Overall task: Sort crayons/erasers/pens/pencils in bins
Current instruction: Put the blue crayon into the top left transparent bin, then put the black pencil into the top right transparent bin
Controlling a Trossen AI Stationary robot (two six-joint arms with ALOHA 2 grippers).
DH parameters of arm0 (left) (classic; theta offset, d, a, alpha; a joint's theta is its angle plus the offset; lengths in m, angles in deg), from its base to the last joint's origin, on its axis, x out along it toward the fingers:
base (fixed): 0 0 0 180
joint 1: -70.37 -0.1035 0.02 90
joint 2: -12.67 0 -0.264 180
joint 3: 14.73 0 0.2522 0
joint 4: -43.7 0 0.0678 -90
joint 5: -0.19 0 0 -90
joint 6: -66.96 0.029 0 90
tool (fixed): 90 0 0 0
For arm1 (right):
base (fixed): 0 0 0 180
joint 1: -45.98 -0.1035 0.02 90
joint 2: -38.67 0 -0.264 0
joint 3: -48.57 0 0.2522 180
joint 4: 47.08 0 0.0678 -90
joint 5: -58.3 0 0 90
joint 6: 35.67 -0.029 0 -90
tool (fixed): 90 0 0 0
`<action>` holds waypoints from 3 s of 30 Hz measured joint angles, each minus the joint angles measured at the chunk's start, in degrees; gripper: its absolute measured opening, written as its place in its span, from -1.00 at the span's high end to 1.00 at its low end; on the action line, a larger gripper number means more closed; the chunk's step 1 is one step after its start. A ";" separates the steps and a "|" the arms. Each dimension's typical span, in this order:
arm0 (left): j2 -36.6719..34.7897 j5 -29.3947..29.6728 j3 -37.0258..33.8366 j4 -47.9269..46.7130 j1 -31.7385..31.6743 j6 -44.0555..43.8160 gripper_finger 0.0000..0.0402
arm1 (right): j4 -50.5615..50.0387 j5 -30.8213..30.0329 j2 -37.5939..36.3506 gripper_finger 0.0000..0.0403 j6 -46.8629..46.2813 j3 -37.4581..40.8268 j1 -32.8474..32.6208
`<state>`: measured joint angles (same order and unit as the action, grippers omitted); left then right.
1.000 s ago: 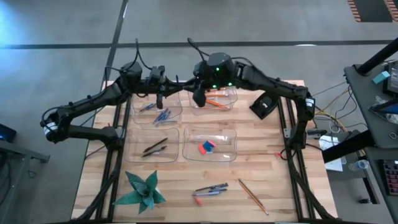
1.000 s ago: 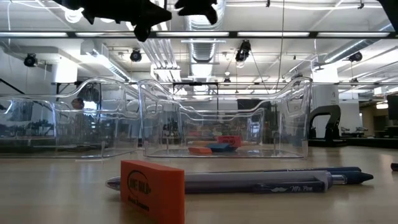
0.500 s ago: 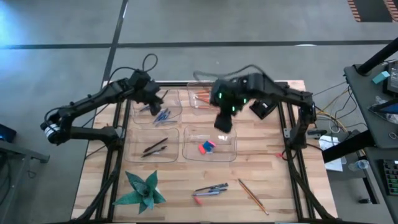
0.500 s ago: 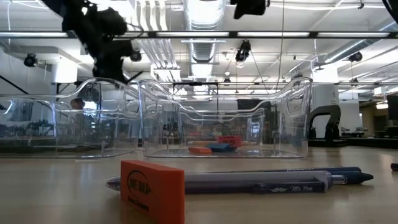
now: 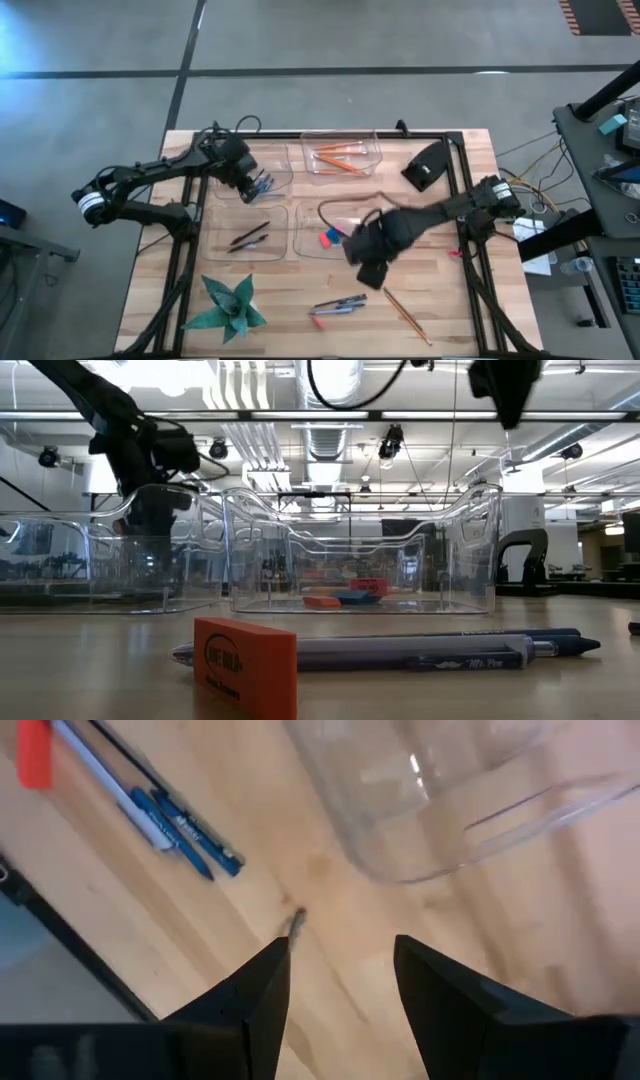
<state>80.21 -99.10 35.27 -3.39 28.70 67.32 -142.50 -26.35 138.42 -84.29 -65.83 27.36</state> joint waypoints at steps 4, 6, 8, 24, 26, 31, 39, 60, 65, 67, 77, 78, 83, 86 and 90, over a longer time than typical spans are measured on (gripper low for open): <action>3.52 1.19 -0.14 -0.16 0.00 0.02 0.91 | 7.66 0.88 0.00 0.15 -7.77 7.25 -4.10; 4.92 2.66 -0.14 -0.15 0.00 0.08 0.91 | 11.68 1.09 0.00 0.15 -12.54 10.31 -5.92; 6.07 4.12 -0.14 -0.20 0.00 0.02 0.91 | 14.14 1.06 0.00 0.15 -17.15 12.81 -7.76; 3.53 5.12 0.67 -0.24 0.00 -1.60 0.67 | 25.51 2.75 -0.03 0.15 -43.66 28.11 -16.16; 3.33 5.12 0.94 -0.16 0.00 -1.62 0.58 | 29.43 2.76 -0.04 0.15 -43.68 29.77 -16.16; 3.12 5.11 2.17 -0.92 0.00 -1.72 0.40 | 33.07 2.55 -0.04 0.15 -43.93 32.72 -16.14; 0.81 5.06 3.50 -1.83 0.00 -1.71 0.34 | 33.18 0.54 -0.04 0.23 -43.87 34.97 -16.15; -3.85 5.04 6.81 -1.64 0.02 -3.04 0.34 | 33.87 -3.99 -0.28 0.32 -42.83 32.85 -15.99; -3.85 5.04 6.72 -1.66 0.00 -3.02 0.34 | 33.79 -7.39 -0.28 0.32 -44.39 33.72 -15.99; -3.85 5.04 6.70 -1.66 0.02 -3.02 0.34 | 34.40 -7.69 -0.24 0.32 -44.88 34.31 -15.94; -3.83 5.04 6.61 -1.64 0.02 -3.02 0.34 | 36.25 -9.66 -0.20 0.32 -47.47 35.54 -15.97; -3.83 5.04 6.59 -1.66 0.02 -3.02 0.34 | 36.28 -10.06 -0.20 0.32 -47.47 35.55 -15.95; -3.83 5.04 6.59 -1.66 0.01 -3.04 0.34 | 38.36 -11.48 -0.20 0.32 -47.49 36.04 -15.86; -3.83 5.04 6.59 -1.66 0.01 -3.06 0.34 | 39.46 -12.97 -0.20 0.32 -47.63 36.05 -15.86; -3.83 5.04 6.57 -1.66 0.01 -3.08 0.34 | 40.78 -13.99 -0.20 0.32 -47.84 36.28 -15.86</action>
<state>76.38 -94.06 41.84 -5.05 28.71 64.24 -101.72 -40.34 138.22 -132.13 -29.55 11.50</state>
